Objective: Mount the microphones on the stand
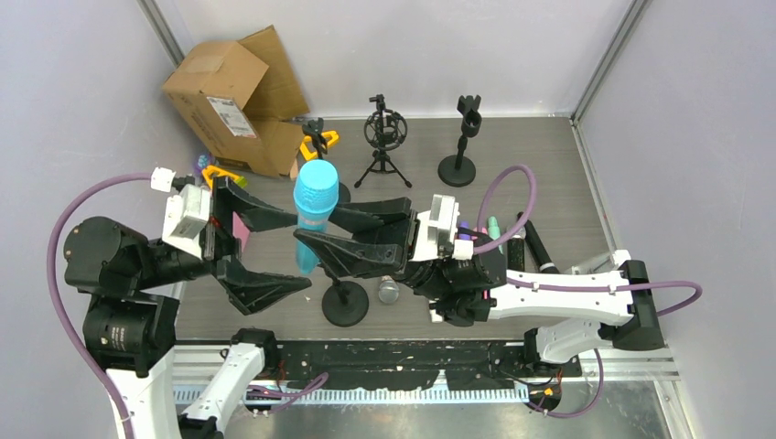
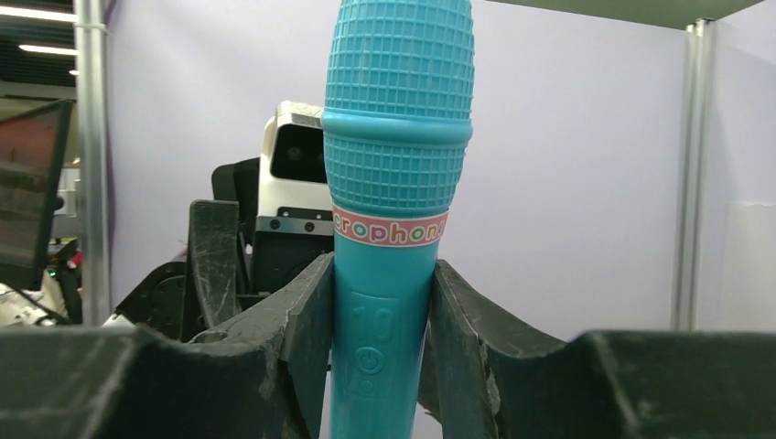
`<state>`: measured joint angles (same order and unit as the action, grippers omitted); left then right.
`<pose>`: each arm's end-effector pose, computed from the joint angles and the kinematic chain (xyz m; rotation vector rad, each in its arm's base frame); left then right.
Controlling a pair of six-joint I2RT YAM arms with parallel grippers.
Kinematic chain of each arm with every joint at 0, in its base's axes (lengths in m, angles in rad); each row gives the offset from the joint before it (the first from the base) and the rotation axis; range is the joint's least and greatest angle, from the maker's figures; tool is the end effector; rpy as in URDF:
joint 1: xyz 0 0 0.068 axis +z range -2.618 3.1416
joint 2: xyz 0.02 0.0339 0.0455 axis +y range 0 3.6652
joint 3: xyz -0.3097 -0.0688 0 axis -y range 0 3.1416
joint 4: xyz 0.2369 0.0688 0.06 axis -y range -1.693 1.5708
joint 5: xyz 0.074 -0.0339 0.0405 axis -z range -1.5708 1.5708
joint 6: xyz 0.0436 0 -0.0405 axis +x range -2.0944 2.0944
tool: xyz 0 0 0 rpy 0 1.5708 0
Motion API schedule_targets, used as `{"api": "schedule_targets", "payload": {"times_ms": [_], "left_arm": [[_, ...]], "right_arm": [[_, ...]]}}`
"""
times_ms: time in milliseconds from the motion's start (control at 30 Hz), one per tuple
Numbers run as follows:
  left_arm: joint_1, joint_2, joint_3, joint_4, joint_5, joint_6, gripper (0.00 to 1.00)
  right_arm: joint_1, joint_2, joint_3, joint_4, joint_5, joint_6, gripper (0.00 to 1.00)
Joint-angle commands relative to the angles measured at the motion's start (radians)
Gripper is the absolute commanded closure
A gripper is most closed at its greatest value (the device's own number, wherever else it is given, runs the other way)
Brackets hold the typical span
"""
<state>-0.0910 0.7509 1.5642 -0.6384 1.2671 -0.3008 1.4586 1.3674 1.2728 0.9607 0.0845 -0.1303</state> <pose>-0.0053 -0.0413 0.5533 0.9467 1.3421 -1.1770 0.0344 0.2729 0.5436 -0.4774 0.5904 1.2393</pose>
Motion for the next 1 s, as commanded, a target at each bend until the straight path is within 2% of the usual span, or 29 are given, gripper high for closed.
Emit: {"api": "schedule_targets", "payload": {"times_ms": [0,100,367,433,533,633,800,900,967], "left_arm": [[0.005,-0.009,-0.009,0.148,0.036,-0.092,0.00],[0.004,-0.008,-0.021,0.238,0.045,-0.159,0.02],[0.005,0.007,-0.047,0.350,0.100,-0.258,0.19],[0.005,0.010,-0.039,0.360,0.122,-0.267,0.28],[0.005,0.013,-0.034,0.359,0.155,-0.269,0.52],[0.005,0.002,-0.053,0.353,0.163,-0.268,0.70],[0.006,-0.017,-0.073,0.341,0.191,-0.255,0.83],[0.016,-0.024,-0.076,0.336,0.199,-0.243,0.99],[0.032,-0.024,-0.075,0.335,0.218,-0.240,1.00]], "right_arm": [[0.008,-0.022,-0.003,0.073,-0.113,0.060,0.95],[0.008,-0.013,-0.007,0.084,-0.131,0.090,0.95],[0.008,0.043,0.019,0.138,-0.170,0.171,0.95],[0.006,0.061,0.031,0.140,-0.170,0.183,0.95],[0.003,0.086,0.048,0.145,-0.175,0.199,0.95],[0.003,0.112,0.062,0.165,-0.168,0.197,0.95],[-0.004,0.120,0.058,0.198,-0.138,0.169,0.95],[-0.006,0.116,0.049,0.201,-0.137,0.167,0.95],[-0.006,0.103,0.036,0.192,-0.132,0.167,0.95]]}}
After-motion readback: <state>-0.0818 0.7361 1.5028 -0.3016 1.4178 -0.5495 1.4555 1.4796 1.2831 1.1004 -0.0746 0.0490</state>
